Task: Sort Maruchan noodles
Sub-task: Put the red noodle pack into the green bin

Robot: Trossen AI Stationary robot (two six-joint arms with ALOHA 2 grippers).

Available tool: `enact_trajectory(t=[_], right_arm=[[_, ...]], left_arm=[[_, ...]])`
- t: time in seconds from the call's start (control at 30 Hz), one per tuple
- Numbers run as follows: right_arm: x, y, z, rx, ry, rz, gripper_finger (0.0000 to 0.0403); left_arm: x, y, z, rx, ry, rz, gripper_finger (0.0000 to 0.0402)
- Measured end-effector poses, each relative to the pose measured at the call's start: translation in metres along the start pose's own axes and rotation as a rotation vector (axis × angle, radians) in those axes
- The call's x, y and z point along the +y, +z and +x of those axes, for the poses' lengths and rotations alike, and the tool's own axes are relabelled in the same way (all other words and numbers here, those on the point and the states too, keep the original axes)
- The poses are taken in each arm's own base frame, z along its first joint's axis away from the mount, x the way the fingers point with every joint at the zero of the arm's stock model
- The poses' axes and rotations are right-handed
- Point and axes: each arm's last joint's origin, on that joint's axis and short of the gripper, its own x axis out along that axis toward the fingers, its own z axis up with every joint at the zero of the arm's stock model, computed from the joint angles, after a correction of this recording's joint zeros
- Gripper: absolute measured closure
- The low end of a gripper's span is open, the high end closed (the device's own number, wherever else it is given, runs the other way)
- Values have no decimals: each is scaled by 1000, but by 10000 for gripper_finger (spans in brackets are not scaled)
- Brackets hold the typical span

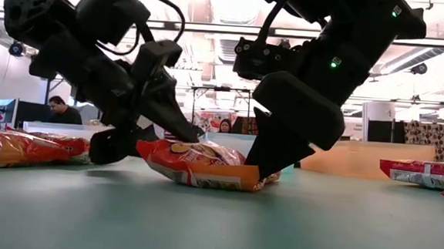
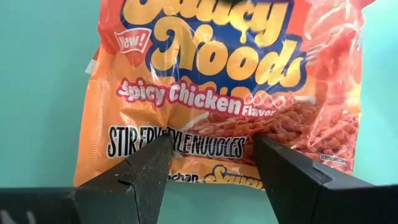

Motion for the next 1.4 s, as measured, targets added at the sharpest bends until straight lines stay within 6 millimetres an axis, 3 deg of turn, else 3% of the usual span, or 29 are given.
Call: enact_trajectory(t=[0.23,0.53,0.73,1.03,1.4], right_arm=[[-1,2,1,-13,2,-4,179],[-1,2,1,-12,0,-22,179],[-1,2,-2,-2,2,-42,179],[2,8,-28,16,127,-8,179],[2,5,-61,56,126,37,179]], left_arm=[[-9,0,18,17,-12,30,223],[-22,5,21,54,-72,92,224],[-22,4,21,71,-88,138,260],[-23,2,21,102,-108,206,353],[-27,8,15,83,-127,282,364]])
